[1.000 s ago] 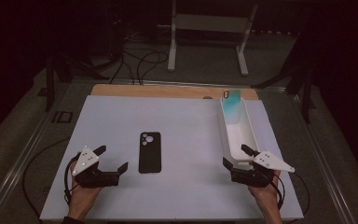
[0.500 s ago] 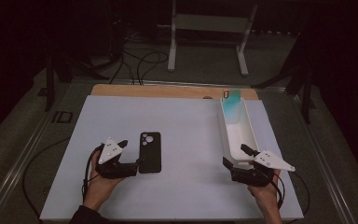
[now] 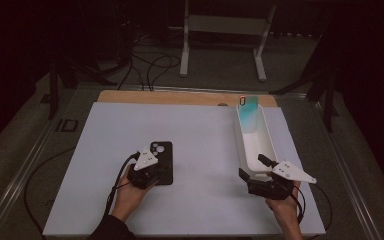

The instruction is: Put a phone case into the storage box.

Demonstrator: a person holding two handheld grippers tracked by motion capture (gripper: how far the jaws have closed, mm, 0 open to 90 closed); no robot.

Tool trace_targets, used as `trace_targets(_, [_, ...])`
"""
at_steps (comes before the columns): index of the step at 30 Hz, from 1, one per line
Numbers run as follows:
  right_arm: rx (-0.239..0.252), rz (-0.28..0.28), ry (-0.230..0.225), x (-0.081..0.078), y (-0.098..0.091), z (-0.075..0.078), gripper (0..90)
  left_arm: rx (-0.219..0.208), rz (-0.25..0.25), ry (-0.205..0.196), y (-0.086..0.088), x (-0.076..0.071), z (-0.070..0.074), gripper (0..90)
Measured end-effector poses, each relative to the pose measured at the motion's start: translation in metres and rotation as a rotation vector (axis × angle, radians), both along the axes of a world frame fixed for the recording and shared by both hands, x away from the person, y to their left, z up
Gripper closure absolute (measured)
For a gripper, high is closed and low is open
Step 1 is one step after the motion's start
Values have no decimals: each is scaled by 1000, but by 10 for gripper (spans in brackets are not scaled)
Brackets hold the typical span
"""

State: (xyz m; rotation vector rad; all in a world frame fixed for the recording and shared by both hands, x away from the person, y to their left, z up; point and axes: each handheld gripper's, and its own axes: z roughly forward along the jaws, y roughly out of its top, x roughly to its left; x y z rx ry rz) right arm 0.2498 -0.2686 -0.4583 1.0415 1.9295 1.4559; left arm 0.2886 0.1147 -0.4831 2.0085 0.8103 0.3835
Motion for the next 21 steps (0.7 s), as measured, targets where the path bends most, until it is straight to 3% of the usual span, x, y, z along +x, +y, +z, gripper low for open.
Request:
trace_targets(7, [5, 1, 2, 0, 0, 0, 125, 59, -34, 33, -16, 2, -10, 900])
trace_targets(12, [3, 0, 2, 0, 0, 1, 125, 90, -33, 69, -25, 6, -21, 900])
trace_targets(20, [13, -1, 1, 1, -2, 1, 128, 190, -33, 128, -34, 5, -40, 900])
trace_targets(21, [15, -1, 2, 1, -2, 1, 128, 180, -34, 130, -33, 4, -41, 900])
